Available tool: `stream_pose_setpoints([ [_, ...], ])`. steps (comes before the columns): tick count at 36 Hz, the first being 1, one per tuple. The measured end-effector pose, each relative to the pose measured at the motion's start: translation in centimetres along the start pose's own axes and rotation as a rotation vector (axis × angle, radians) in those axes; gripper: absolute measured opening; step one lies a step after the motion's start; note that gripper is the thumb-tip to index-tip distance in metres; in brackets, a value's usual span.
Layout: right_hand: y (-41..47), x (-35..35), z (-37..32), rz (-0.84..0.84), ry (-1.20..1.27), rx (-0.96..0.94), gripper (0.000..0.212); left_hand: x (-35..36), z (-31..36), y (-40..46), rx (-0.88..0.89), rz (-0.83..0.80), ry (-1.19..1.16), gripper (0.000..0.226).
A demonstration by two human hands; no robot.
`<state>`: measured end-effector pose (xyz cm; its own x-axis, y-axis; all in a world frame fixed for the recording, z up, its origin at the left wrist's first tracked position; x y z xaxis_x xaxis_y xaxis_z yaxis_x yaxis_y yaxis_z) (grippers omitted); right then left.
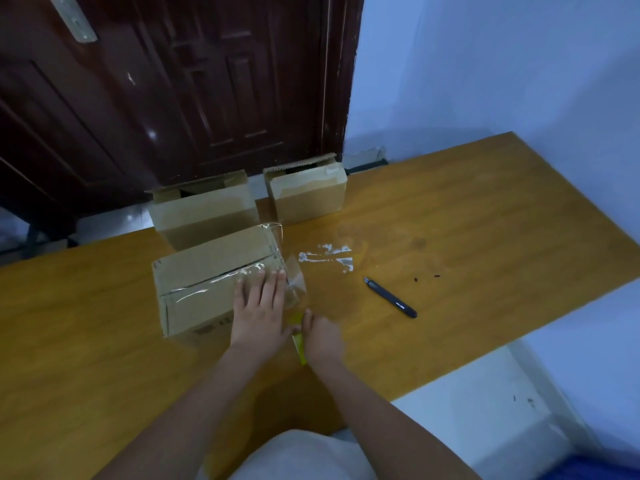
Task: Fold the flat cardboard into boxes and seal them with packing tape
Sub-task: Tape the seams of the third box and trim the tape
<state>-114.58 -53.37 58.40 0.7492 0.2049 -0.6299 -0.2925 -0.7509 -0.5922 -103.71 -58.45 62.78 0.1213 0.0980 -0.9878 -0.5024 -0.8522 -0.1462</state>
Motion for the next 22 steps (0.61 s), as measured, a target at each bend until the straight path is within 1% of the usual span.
stream_pose_setpoints([
  [3,0.1,0.1,0.4,-0.054,0.122,-0.082,0.051,0.0,0.2,-0.1,-0.013,-0.024,-0.005,0.127],
  [5,0.2,-0.2,0.8,-0.105,0.185,-0.125,0.053,0.0,0.3,0.0,-0.014,-0.025,-0.020,0.130],
  [6,0.4,-0.6,1.2,-0.110,0.200,-0.127,0.052,0.0,0.3,0.0,-0.015,-0.027,-0.032,0.131],
  [8,1.2,-2.1,2.4,-0.035,0.207,-0.105,0.045,0.1,0.3,0.1,-0.015,-0.026,-0.054,0.132],
  [10,2.2,-4.3,4.0,0.116,0.128,-0.037,0.030,0.2,0.2,0.1,-0.017,-0.030,-0.060,0.132],
  [11,2.8,-5.4,5.0,0.181,0.040,0.031,0.027,0.2,0.2,0.1,-0.020,-0.032,-0.065,0.132],
  [13,3.8,-7.3,6.8,0.233,-0.130,0.166,0.049,0.2,0.1,0.1,-0.022,-0.029,-0.090,0.132],
  [15,5.0,-8.5,8.3,0.194,-0.234,0.236,0.062,0.1,0.0,0.1,-0.025,-0.029,-0.109,0.132],
  [16,5.5,-8.8,9.1,0.153,-0.280,0.264,0.062,0.1,0.0,0.1,-0.029,-0.037,-0.111,0.132],
  [18,6.1,-8.9,10.6,0.095,-0.365,0.294,0.053,0.1,0.1,0.2,-0.035,-0.057,-0.111,0.132],
  [22,5.6,-8.7,11.7,0.122,-0.435,0.230,0.032,0.1,0.1,0.3,-0.046,-0.108,-0.117,0.133],
])
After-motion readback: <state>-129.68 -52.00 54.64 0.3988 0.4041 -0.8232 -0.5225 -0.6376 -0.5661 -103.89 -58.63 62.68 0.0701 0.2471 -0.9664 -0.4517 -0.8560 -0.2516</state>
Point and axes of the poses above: each hand's wrist, its own y-axis towards the middle knuckle, its own x-axis out of the palm, z = x × y, the point moved 5 cm from there along y, towards the middle knuckle, and after that the axes turned 11 degrees about -z, right-handed, at the moved point
